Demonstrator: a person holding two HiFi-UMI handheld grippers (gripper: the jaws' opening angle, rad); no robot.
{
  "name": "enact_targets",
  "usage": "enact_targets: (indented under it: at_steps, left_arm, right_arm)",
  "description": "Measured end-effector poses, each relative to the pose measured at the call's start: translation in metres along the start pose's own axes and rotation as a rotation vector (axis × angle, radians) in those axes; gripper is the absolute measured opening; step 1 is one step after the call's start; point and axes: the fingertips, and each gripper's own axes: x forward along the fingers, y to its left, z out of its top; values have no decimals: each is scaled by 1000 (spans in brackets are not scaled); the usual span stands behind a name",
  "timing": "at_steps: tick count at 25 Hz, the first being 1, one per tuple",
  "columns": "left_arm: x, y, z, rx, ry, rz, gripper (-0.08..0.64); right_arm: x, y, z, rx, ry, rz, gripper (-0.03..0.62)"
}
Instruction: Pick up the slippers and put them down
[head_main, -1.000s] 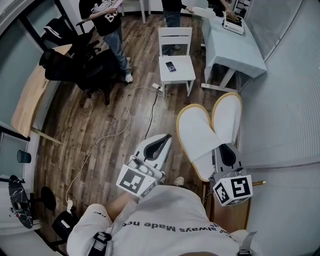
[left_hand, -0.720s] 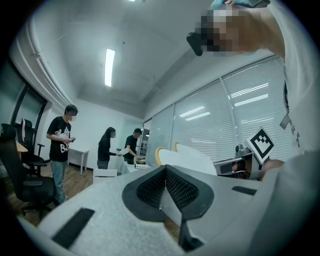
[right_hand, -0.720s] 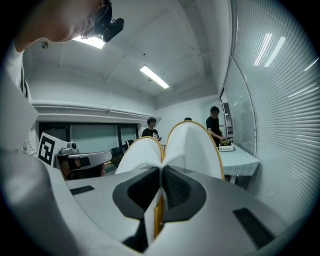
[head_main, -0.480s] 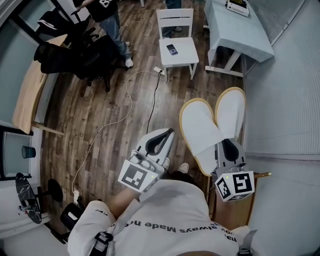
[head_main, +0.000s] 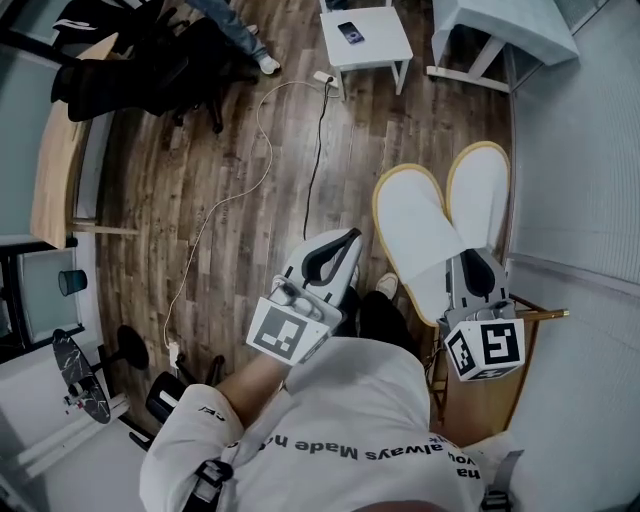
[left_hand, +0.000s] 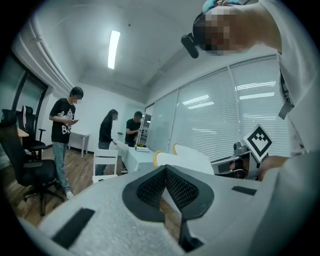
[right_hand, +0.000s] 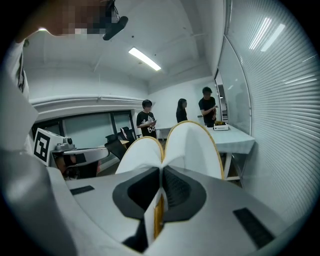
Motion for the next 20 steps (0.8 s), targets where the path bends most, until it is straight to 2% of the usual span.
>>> enact_targets:
  at_steps: [6, 15, 20]
  left_arm:
    - [-1, 3, -56, -22, 88, -25, 11]
    - [1, 22, -122, 7, 128, -51, 11]
    - [11, 37, -166, -6, 143, -49, 11]
  right_arm:
    - [16, -1, -46, 30, 52, 0, 23]
    - [41, -3, -106, 30, 114, 1, 23]
    - [67, -10, -151, 48, 164, 9, 23]
